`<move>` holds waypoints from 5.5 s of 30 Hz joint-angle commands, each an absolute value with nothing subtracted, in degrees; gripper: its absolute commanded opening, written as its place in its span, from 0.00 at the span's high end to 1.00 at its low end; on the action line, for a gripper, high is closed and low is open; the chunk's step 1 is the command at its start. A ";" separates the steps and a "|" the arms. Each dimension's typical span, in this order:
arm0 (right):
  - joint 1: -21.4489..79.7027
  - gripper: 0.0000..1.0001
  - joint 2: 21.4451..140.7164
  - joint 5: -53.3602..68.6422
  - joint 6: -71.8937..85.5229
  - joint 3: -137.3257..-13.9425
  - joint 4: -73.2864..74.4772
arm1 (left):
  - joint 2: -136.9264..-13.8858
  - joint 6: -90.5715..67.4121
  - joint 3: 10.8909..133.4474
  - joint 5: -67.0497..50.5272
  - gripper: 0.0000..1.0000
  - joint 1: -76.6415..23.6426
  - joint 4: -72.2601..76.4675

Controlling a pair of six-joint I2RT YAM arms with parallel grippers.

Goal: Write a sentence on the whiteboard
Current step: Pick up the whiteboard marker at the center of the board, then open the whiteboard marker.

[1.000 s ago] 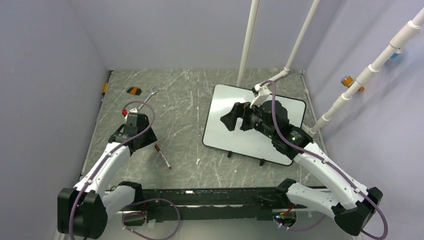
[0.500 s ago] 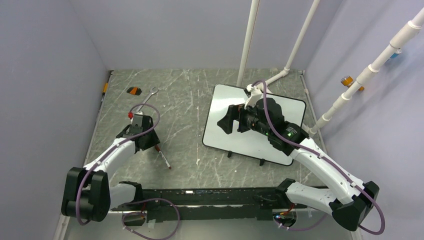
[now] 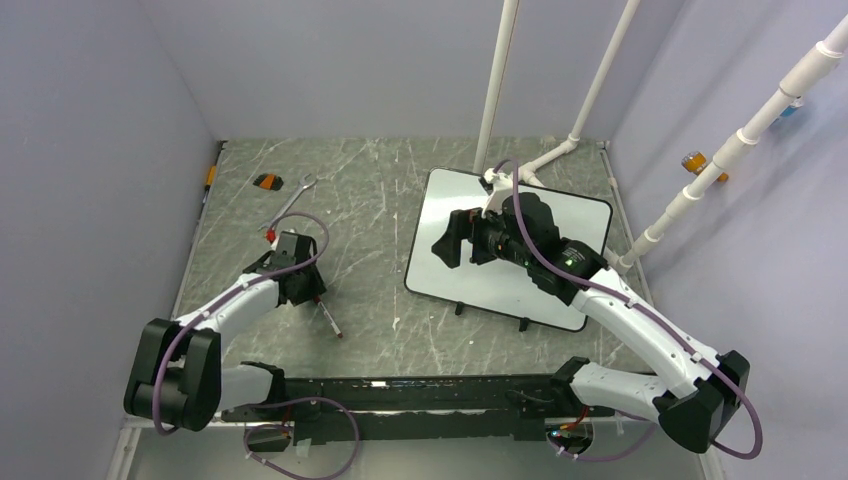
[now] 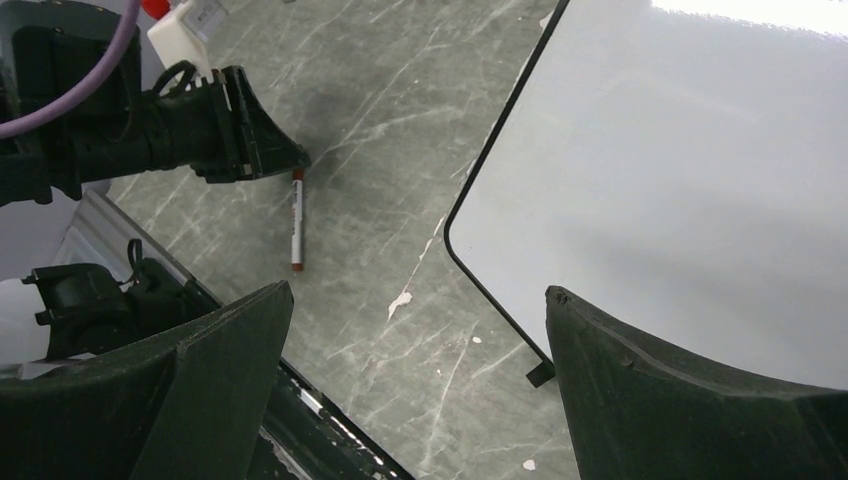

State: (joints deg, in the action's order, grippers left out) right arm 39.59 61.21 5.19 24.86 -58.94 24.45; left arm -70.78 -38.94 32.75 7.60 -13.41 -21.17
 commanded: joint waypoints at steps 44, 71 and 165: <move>55.30 0.09 69.81 10.90 17.16 -46.59 -16.95 | -51.83 -62.33 42.85 -13.33 1.00 -15.15 -23.07; 56.08 0.69 89.24 21.95 25.32 -64.30 -5.05 | -43.50 -56.63 41.58 -14.91 1.00 -17.08 -16.63; 39.90 1.00 77.13 72.73 36.04 -66.90 -1.10 | -49.29 -24.31 52.92 -66.19 0.52 -23.38 10.68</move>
State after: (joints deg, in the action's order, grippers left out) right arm 40.23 76.53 72.31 36.64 -64.55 -2.17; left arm -49.39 -24.91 49.82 -65.21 -23.07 9.21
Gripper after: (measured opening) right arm 0.078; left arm 0.467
